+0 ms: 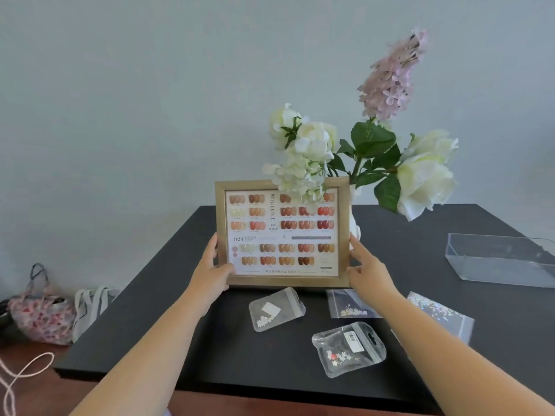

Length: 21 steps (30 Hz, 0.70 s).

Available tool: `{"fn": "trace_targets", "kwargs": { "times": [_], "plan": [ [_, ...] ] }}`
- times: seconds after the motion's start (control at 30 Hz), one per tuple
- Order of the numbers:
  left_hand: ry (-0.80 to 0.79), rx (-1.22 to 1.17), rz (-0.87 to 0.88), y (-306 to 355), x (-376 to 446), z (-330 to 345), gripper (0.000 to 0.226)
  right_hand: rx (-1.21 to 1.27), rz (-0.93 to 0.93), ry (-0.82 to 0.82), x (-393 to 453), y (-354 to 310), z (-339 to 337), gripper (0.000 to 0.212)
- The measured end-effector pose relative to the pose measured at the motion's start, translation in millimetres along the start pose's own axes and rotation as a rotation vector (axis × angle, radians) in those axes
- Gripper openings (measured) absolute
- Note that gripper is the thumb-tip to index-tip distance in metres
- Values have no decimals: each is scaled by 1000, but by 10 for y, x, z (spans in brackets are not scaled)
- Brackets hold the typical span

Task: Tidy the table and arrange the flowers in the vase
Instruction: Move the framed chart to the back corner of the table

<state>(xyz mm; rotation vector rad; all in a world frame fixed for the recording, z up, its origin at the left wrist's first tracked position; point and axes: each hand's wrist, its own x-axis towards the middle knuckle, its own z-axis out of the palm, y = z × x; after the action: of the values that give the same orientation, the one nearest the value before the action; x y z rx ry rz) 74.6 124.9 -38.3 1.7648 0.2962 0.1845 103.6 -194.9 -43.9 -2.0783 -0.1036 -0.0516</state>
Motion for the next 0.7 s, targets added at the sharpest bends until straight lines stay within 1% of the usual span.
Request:
{"fn": "trace_targets", "kwargs": {
  "times": [0.17, 0.37, 0.6, 0.7],
  "plan": [
    [78, 29, 8, 6, 100, -424, 85, 2, -47, -40, 109, -289, 378, 84],
    [88, 38, 35, 46, 317, -844, 80, 21, -60, -29, 402, -644, 702, 78],
    [146, 56, 39, -83, 715, -1171, 58, -28, -64, -48, 793, -904, 1030, 76],
    [177, 50, 19, -180, 940, -1274, 57, -26, -59, -45, 984, -925, 1160, 72]
  ]
}}
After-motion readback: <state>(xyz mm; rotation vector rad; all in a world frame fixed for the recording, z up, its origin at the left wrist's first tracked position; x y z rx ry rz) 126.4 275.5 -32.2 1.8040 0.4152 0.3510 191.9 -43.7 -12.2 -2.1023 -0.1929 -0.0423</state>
